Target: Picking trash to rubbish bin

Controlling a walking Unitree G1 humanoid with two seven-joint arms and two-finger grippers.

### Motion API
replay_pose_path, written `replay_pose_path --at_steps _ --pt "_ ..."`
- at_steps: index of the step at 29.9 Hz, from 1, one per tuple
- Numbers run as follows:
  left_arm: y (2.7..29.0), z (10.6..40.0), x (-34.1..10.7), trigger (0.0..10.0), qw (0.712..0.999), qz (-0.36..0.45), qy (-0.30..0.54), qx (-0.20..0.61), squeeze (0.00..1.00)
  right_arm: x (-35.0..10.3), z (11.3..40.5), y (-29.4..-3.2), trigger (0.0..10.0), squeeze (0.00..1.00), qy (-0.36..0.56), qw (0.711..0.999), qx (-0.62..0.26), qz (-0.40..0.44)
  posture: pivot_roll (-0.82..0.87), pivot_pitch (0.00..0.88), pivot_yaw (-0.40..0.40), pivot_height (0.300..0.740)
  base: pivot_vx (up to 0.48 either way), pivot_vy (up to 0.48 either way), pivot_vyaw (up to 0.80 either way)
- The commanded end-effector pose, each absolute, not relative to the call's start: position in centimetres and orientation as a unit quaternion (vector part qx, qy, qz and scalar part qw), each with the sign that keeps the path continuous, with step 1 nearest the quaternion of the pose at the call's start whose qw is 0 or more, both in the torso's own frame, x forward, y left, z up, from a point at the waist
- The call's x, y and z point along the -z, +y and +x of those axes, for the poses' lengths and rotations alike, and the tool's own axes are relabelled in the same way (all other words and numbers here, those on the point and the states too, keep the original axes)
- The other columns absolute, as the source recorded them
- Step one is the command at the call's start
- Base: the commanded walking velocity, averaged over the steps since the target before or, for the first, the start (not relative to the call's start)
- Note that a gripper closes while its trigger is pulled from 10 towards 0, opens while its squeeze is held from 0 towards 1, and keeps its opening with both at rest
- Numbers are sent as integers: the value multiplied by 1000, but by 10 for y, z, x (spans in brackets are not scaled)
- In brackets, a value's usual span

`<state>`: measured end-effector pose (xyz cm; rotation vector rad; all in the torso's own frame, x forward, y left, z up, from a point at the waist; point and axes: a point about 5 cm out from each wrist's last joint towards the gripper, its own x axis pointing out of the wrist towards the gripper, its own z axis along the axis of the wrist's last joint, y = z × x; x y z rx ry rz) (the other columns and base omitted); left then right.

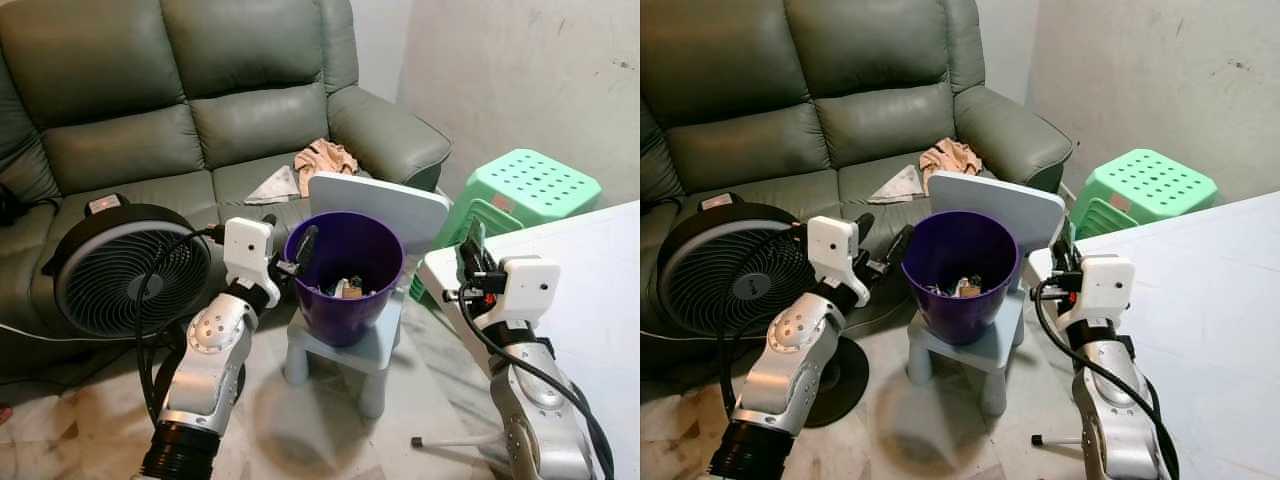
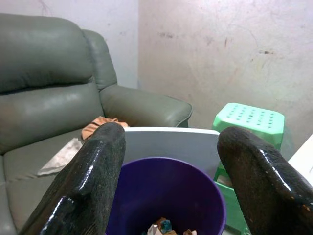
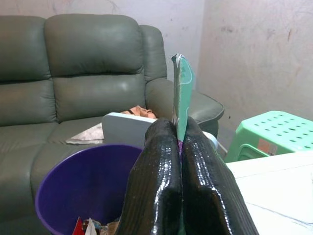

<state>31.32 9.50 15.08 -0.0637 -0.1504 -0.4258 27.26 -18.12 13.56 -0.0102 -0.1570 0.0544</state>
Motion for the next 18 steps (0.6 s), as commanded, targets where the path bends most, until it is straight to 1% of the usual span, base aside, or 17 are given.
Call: replay_pose_path --at_steps 1,5,18 --pt "93 315 -154 10000 972 -23 -81 218 0 -139 275 -180 10000 0 -85 996 -36 -5 -46 11 3 740 0 0 0" --pt "93 316 -154 10000 971 -24 -82 222 0 -139 276 -181 10000 0 -85 996 -36 -5 -48 7 2 740 0 0 0" --pt "92 316 -153 10000 971 -22 -79 225 0 -138 275 -180 10000 0 -85 996 -39 -10 -50 6 5 740 285 0 0"
